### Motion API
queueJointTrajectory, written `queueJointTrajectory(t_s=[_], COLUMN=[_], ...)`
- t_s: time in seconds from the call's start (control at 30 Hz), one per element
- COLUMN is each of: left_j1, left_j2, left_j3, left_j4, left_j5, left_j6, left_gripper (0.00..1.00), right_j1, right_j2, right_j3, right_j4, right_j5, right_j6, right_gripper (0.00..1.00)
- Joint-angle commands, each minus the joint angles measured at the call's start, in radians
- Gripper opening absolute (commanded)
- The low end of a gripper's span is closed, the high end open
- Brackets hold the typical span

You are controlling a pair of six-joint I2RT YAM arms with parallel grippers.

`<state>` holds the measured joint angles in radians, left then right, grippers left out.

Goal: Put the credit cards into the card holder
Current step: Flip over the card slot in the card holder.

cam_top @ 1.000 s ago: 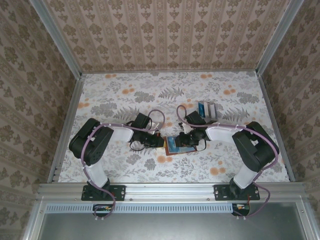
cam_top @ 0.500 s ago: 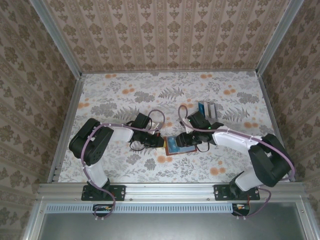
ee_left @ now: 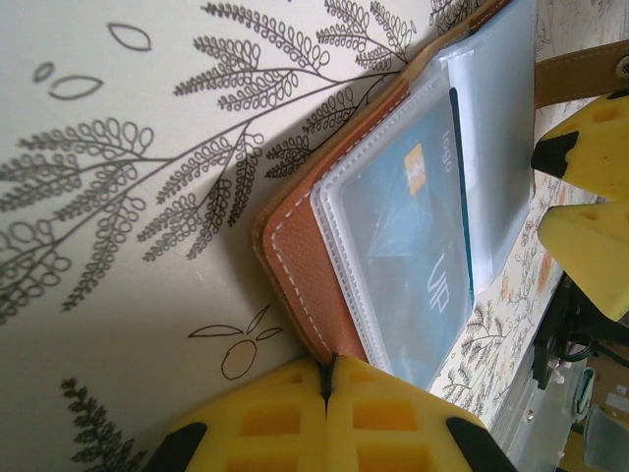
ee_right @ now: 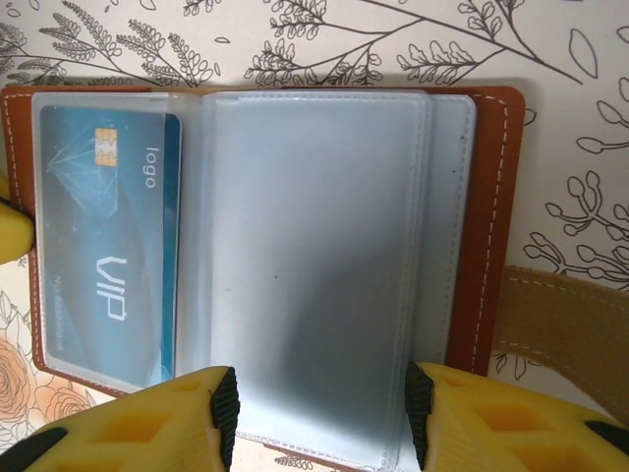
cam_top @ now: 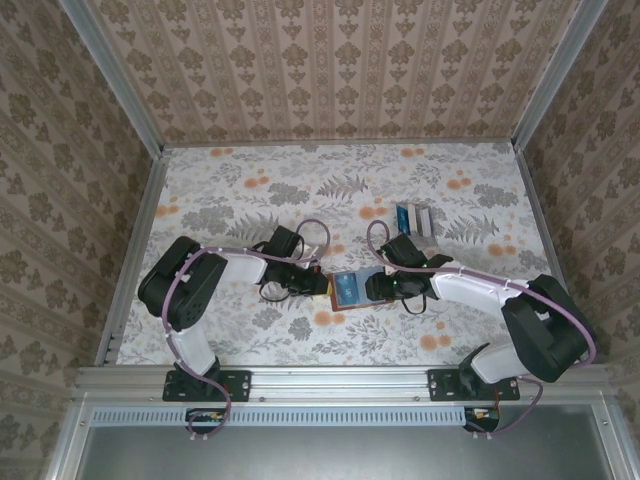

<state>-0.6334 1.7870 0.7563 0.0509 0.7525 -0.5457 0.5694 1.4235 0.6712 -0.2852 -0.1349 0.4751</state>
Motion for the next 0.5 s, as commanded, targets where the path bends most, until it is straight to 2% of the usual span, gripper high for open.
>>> queueJointTrajectory(t_s=[0.0, 0.2, 0.47], left_j1=[-0.029, -0.029, -0.029], left_j2=[0.074, 0.069, 0.073], left_j3=[-0.038, -0.045, -0.04], left_j4=[-0.072, -0.068, -0.081], left_j5=[-0.087, -0.087, -0.09], left_j6=[0.032, 0.025, 0.032], left_gripper=[0.0, 0.0, 0.0], right_j1=[-0.005, -0.002, 0.0], right_j2=[0.031, 0.043, 0.001], right_j3=[-0.009, -0.015, -0.013], right_j4=[0.008, 0.064, 0.042], right_j5=[-0.005, -0.062, -0.045], right_j6=[0.02, 0.031, 0.012], right_gripper=[0.51, 0.42, 0.29])
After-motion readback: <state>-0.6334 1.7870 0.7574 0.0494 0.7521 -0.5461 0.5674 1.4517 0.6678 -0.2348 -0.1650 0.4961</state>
